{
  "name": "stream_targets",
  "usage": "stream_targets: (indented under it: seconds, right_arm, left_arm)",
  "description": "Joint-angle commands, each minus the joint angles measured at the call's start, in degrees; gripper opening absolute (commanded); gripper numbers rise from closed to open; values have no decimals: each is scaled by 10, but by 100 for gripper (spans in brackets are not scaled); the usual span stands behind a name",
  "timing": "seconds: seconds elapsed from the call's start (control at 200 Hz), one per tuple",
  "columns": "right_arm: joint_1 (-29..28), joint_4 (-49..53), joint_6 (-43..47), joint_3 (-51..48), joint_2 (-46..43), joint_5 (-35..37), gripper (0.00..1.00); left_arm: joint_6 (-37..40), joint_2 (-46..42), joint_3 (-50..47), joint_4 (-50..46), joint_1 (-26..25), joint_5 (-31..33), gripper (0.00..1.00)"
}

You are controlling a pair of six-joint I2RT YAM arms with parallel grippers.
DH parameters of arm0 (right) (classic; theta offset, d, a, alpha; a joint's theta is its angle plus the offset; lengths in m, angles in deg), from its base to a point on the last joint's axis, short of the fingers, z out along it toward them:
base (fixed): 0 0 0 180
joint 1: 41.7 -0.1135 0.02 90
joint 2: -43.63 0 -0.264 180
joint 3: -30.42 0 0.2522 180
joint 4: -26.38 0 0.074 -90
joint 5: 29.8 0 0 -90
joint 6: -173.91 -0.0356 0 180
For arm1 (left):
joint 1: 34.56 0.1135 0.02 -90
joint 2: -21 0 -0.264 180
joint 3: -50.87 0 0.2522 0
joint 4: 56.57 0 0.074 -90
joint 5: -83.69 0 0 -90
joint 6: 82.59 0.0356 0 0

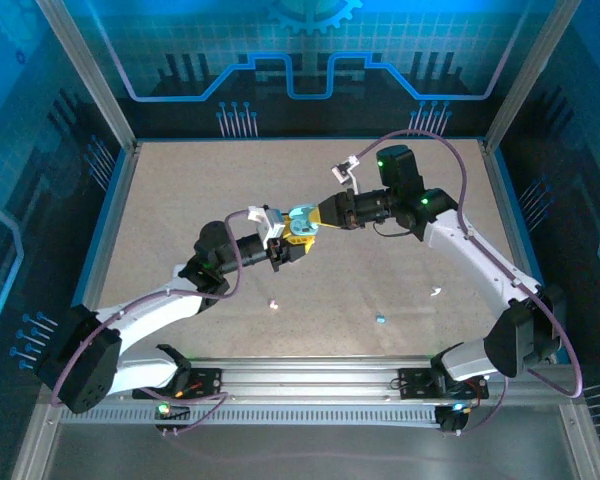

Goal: Insert the wireless bluetooth earbuds into the charging case

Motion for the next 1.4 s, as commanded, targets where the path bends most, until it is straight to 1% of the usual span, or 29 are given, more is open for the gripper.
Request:
stream_targets:
  seconds: [0.0,0.195,0.465,0.565,0.84,0.88,0.991,1.146,1.391]
  right_arm:
    - [-12,13,24,14,2,31,21]
    - [-22,40,49,24,0,59,21]
    - [-33,27,55,24,-17,101,20]
    - [-33,28,56,27,-18,104,21]
    - [-39,121,104,60,2,136,29]
    - [-39,126,106,62,3,138,30]
    - [-40,137,111,68,8,142,30]
    - [-40,144,106,75,5,155,33]
    - [-37,156,106,84,-23,199,43]
  left_arm:
    - [-5,3,18,37,-5,-12,32]
    - [-8,3,18,40,-6,-12,32]
    - [-8,3,19,37,-7,-15,32]
    - [-8,4,19,37,-8,-16,32]
    - [-11,3,19,44,-8,-12,32]
    - [-11,2,19,44,-8,-11,32]
    - [-12,2,19,44,-8,-10,32]
    - [-9,2,17,44,-8,-5,32]
    - [-5,-1,9,44,-8,7,31]
